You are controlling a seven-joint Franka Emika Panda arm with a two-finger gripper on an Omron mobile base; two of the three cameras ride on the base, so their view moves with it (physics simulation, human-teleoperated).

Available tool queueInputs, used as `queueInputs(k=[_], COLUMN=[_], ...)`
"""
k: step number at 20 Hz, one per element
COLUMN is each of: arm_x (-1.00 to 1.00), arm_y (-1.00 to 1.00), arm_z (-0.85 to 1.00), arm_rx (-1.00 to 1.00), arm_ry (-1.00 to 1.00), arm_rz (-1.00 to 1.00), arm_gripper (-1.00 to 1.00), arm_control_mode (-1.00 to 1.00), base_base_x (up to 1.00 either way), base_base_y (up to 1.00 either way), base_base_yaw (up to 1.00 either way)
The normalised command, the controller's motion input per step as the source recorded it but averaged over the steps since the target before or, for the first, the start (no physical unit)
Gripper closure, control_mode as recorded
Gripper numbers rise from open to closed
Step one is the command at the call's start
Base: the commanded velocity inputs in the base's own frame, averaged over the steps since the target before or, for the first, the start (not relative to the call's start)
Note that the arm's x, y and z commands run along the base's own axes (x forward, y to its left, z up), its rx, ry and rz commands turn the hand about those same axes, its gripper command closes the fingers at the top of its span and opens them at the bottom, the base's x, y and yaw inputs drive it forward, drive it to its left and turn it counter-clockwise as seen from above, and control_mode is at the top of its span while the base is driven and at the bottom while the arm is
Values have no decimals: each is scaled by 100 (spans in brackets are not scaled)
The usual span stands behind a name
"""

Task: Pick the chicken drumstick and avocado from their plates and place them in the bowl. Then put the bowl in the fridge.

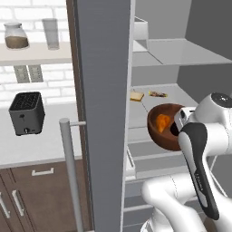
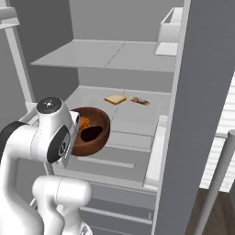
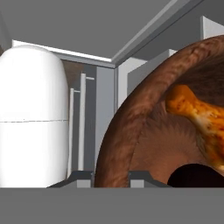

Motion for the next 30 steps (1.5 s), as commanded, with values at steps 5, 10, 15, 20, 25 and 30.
queueInputs(k=[5,10,15,20,25,30], arm_x=[0,0,35,95,100,96], arm_y=[0,0,0,0,-18,-25], arm_z=[0,0,0,0,0,-2], arm_rx=[0,0,0,0,1,3], arm_ry=[0,0,-8,-4,3,9], arm_rz=[0,0,1,1,0,0], arm_gripper=[100,100,100,100,100,100], arm_control_mode=[100,-100,-100,-100,-100,-100], base_base_x=[8,1,0,0,0,0], base_base_y=[0,0,0,0,0,0], base_base_yaw=[0,0,0,0,0,0])
